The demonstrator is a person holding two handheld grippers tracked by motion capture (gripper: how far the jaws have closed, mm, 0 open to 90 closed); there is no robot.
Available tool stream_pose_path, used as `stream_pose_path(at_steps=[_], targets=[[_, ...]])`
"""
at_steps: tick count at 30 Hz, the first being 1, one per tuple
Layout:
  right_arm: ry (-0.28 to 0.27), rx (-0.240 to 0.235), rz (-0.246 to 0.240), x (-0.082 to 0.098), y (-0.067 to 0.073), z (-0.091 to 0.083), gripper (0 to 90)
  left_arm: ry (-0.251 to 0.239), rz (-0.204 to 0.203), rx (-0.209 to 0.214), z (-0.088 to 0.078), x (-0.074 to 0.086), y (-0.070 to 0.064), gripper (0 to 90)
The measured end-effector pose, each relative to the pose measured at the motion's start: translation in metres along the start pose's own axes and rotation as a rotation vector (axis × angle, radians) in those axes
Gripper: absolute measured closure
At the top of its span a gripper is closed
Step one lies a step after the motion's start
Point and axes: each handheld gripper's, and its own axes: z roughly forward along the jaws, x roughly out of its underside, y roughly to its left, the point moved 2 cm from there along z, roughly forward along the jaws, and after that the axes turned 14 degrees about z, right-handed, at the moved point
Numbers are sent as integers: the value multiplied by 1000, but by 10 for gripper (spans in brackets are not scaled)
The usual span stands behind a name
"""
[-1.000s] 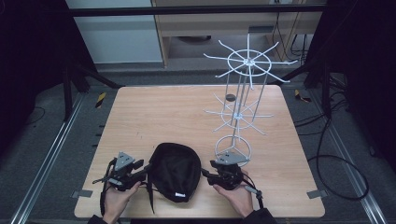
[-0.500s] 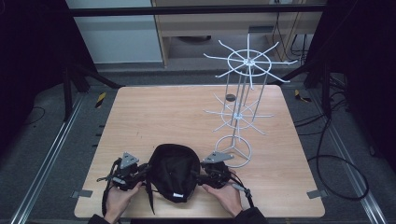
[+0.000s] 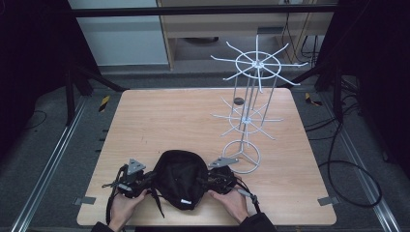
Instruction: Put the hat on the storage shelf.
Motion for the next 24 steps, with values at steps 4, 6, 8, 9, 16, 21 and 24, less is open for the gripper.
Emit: stream_pose_path(at_steps=[4,6,8,9,16,21,24], targets=[[-7,2,12,-1,-1,-1,639,-2,0,2,0,0,0,822],[-15,-11,26,-2,-1,-4,710,-4,-3,3,0,0,-1,822],[-32,-22,27,-4,-1,-7,749,-8,-7,9,0,0,-1,823],[-49,-25,23,-5,0,-10,766,-8,-7,12,1,-1,-1,823],[-222,-48,-102,-21,16,-39,825,-13,8,35,6,-6,-8,824],[-268,-62,-197,-22,32,-48,832,-16,20,31,13,-11,-12,824],[-272,-72,-250,-21,39,-49,832,-19,13,33,17,-13,-11,826]])
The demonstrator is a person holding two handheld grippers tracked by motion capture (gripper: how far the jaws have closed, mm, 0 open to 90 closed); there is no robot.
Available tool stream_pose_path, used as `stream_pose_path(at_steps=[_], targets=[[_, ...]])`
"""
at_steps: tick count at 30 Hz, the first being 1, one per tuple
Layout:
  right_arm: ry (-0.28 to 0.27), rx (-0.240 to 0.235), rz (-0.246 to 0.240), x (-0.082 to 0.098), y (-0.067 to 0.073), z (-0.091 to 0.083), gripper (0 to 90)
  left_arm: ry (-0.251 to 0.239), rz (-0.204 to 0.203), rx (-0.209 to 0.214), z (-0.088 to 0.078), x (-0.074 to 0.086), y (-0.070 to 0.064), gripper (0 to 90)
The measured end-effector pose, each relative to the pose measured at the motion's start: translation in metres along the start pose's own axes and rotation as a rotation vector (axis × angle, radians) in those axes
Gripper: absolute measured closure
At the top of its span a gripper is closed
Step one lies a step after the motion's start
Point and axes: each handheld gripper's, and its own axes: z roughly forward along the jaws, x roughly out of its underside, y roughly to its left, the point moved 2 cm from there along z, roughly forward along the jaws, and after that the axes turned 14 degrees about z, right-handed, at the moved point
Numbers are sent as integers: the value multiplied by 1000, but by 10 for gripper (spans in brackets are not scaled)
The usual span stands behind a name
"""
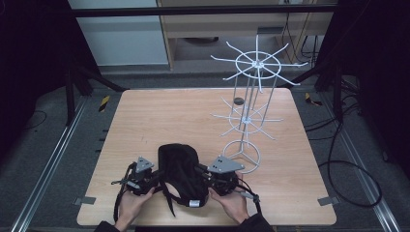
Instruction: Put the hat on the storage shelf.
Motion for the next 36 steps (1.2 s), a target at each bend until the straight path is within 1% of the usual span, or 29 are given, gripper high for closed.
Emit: stream_pose_path(at_steps=[3,4,7,10,11,13,16,18,19,20,21,24,26,27,29,31,32,34,36], targets=[[-5,-13,-11,-1,2,-2,832,-10,-16,5,4,-2,2,828],[-9,-17,-16,-2,3,-2,832,-15,-22,7,8,-4,3,828],[-14,-20,-30,-3,4,-4,833,-20,-24,11,12,-8,2,829],[-16,-27,-49,-2,7,-5,834,-25,-22,1,18,-12,0,828],[-16,-27,-49,-2,7,-5,834,-25,-18,-3,20,-13,-1,828],[4,-35,-51,2,7,-2,833,-26,-13,-5,24,-15,-1,822],[12,-34,-45,5,6,-1,832,-31,-13,-1,25,-14,0,818],[12,-32,-42,5,5,-1,832,-38,-22,7,24,-14,1,808],[11,-19,-40,6,4,-2,831,-40,-27,11,23,-13,2,783],[11,-19,-40,6,4,-2,831,-40,-27,11,23,-13,2,769],[12,-4,-34,6,2,-3,831,-44,-34,20,20,-13,4,761],[13,10,-27,7,-1,-4,830,-50,-44,25,18,-13,5,748],[10,39,-17,7,-4,-5,832,-52,-48,30,16,-13,6,729],[8,54,-13,8,-5,-6,832,-56,-55,39,13,-13,7,720],[8,72,-1,8,-7,-6,834,-61,-58,38,11,-13,7,696],[7,85,7,8,-9,-6,835,-87,-76,41,2,-14,9,677],[5,88,6,8,-9,-7,836,-87,-76,41,2,-14,9,667],[2,89,5,8,-9,-7,836,-111,-86,36,-7,-16,11,661],[2,90,-7,8,-8,-7,836,-143,-99,47,-16,-19,11,653]])
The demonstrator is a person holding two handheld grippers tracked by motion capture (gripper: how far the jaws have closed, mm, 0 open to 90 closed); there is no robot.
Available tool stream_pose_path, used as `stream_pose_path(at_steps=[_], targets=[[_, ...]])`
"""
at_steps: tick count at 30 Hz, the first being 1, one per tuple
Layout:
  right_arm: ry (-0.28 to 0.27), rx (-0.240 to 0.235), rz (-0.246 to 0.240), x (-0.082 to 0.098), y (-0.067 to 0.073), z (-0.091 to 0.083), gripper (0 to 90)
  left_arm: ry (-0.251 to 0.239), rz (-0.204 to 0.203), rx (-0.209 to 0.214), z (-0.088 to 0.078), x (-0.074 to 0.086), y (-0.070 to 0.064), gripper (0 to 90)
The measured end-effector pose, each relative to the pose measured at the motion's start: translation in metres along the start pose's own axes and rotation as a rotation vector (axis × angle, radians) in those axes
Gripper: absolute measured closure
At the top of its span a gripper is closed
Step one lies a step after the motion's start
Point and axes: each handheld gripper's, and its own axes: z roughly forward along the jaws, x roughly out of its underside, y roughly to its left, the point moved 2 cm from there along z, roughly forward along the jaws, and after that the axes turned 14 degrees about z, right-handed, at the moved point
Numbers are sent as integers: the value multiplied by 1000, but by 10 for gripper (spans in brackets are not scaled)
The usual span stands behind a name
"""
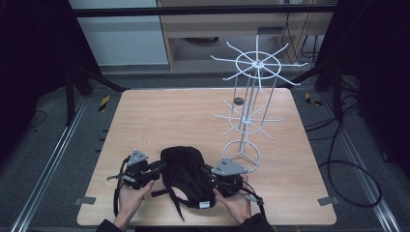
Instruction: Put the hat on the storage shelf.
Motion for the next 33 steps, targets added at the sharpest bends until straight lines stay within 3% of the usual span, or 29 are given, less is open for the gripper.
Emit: stream_pose_path(at_steps=[1,7,11,15,25,33], targets=[[0,1,-6,0,1,0,836,-32,1,14,-6,-5,-4,648],[0,0,-18,1,3,0,833,-99,22,68,-15,-21,-21,570],[1,-7,-16,1,3,0,831,-119,26,84,-14,-27,-28,532],[4,-29,-24,2,5,0,828,-154,11,128,-8,-40,-39,493],[-2,-53,-50,3,12,2,827,-164,0,132,0,-47,-49,399],[2,-80,-72,5,18,7,823,-151,-24,94,4,-47,-53,332]])
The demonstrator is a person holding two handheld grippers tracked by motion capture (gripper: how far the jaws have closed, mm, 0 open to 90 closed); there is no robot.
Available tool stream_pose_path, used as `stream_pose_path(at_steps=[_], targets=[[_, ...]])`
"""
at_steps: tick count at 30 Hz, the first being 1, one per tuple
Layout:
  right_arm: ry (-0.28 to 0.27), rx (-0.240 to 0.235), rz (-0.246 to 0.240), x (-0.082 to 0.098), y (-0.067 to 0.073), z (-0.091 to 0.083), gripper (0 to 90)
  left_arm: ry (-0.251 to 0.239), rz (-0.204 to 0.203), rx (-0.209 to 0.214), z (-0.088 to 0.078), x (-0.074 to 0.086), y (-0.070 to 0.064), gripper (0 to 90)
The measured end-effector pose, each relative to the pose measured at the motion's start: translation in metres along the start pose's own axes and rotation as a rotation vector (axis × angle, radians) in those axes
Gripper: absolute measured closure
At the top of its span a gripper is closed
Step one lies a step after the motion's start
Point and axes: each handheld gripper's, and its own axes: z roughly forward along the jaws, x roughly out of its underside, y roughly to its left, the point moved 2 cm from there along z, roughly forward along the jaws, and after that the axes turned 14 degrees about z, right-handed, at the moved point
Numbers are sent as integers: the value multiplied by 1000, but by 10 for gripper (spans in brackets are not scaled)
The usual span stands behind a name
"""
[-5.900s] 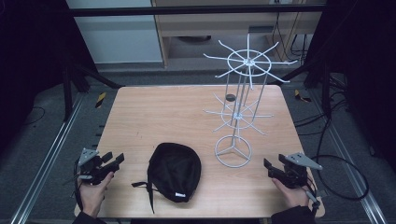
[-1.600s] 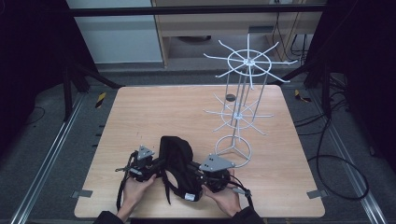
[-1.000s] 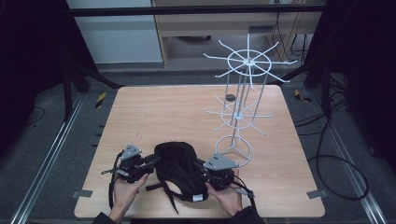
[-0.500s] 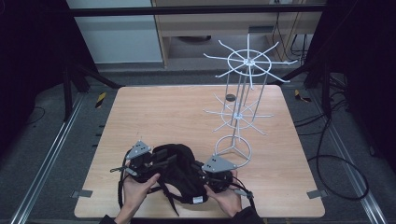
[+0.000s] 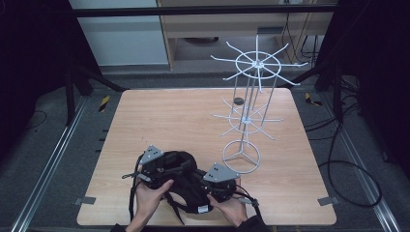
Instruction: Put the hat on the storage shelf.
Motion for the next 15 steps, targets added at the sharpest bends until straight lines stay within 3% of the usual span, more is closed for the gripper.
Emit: stream_pose_path(at_steps=[3,10,14,15], targets=[[7,-20,-3,2,2,3,820,2,-19,-4,2,1,1,331],[21,-50,-22,3,7,6,811,17,-14,-22,7,5,0,347],[23,-67,-23,4,8,7,807,44,-52,16,11,9,1,389],[26,-71,-32,4,10,8,802,39,-71,30,12,11,2,443]])
